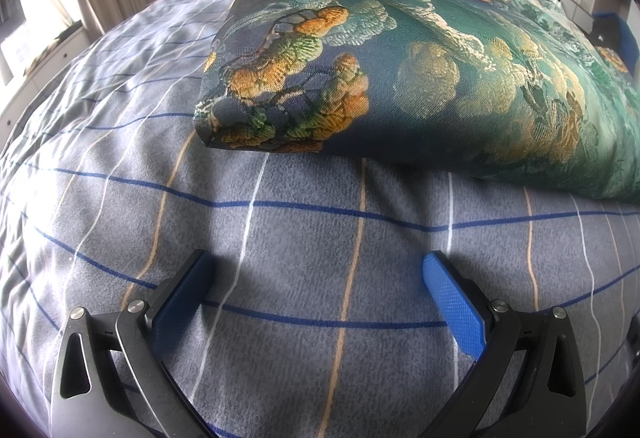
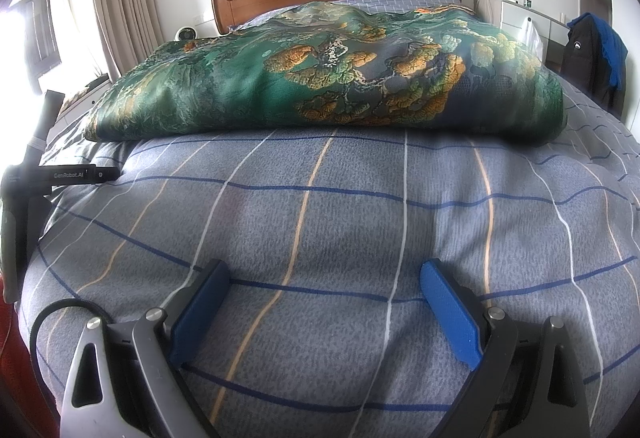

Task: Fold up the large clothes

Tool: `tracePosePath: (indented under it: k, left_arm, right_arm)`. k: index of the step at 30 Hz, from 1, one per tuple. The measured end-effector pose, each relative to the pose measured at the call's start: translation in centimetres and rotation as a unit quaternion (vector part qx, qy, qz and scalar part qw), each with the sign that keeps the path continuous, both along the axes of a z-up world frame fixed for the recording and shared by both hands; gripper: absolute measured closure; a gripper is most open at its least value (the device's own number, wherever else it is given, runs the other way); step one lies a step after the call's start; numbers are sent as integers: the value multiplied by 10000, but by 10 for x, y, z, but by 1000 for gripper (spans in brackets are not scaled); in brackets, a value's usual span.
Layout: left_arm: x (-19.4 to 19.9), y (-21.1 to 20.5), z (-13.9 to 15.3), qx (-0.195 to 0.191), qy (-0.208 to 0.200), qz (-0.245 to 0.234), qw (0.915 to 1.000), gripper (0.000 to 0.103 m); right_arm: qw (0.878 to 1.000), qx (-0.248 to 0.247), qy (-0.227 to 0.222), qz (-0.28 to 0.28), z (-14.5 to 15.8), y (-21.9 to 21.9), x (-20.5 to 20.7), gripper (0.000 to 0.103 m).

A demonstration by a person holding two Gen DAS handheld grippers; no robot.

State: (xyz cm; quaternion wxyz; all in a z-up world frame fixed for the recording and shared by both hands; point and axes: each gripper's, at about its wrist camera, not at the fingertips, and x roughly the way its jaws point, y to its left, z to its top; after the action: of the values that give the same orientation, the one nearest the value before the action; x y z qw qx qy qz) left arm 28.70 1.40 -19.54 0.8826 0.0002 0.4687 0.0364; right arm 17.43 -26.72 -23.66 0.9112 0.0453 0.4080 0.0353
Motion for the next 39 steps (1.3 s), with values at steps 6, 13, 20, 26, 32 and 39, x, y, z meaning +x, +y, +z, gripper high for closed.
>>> tracePosePath:
  k: [6,13,20,26,32,39]
  left_arm:
    - [0,0,0,0,-1,-1,10000,0]
    - [-10,4,-4,14,-5,-4,10000,0]
    - [-9,5,-4,6,-10,-4,10000,0]
    - [-13,5,-6,18,-14,-3,10000,0]
    - [-14,4,-6,24,-30,-1,10000,0]
    - [-18,4,-7,38,-22,-3,10000,0]
  right_arm:
    - [10000,-13,-14,1,1,1,1,7]
    - [10000,-10,-20,0,0,1,1,7]
    - [10000,-7,-28,1,0,1,1,7]
    - [10000,-7,-28,0,0,1,1,7]
    - [10000,-4,-33,1,0,1,2,7]
    - [10000,-6,-35,0,0,1,1,7]
